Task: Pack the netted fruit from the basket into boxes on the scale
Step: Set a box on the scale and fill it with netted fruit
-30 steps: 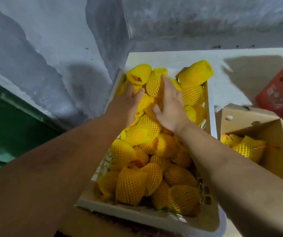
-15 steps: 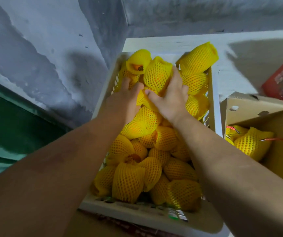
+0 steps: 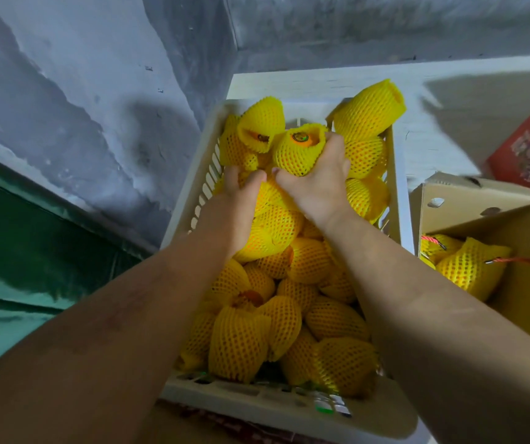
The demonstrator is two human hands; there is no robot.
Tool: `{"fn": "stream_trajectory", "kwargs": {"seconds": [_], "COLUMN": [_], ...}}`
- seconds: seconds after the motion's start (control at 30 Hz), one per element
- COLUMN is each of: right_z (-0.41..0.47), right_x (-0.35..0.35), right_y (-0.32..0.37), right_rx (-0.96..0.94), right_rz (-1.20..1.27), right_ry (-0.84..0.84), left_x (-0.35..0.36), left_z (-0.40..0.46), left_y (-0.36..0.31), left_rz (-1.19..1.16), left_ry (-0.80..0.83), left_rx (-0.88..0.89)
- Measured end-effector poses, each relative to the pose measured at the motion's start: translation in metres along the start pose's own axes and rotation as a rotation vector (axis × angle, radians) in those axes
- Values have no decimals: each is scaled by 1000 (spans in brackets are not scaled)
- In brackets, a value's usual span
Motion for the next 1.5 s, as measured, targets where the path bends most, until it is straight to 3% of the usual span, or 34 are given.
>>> {"fn": "stream_trajectory", "kwargs": {"seconds": [0.2,0.33,0.47,0.6,0.73,0.8,0.97,1.1,1.23,1.4,1.5], "right_z": [0,-28,-73,-128,-195,-234,-338,-399,-446,-498,-520], "right_x": [-2,-14,-40,-74,-91,-94,-77,-65,-48,-57,-71], "right_y": [9,23,40,81,129,152,179,182,172,138,122], "right_rx": [31,-83,-170,-102,78,80,-36,26,112,248,288], "right_rz": [225,122,160,287,614,670,595,647,664,715,828], "right_ry": [103,142,243,292,403,346,58,36,15,-83,-121], "left_x": [-28,-55,-75,-110,-147,-158,-153,-140,-129,-125,-131], "left_z": [1,-22,-67,-120,-183,-218,-301,-357,-420,-460,-469], "left_y": [9,8,-3,-30,-66,-82,-105,-94,-68,-38,-33], "left_rz": [22,-345,-663,-863,-1133,-1298,-1730,-2002,-2027,-2017,-2097], "left_ry": [-29,-116,-89,-99,-200,-266,-276,-258,-149,-164,-223], "left_rx": [-81,-179,-260,-187,-91,-95,-310,-399,-258,-568,-536]}}
Point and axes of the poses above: each hand's wrist, its own z-axis towards the middle knuckle, its own x-axis out of the palm, y = z × x, the point moved 1 cm from there along z, towards the middle knuckle, and after that the axes turned 10 degrees about x, right-handed, at the moved point
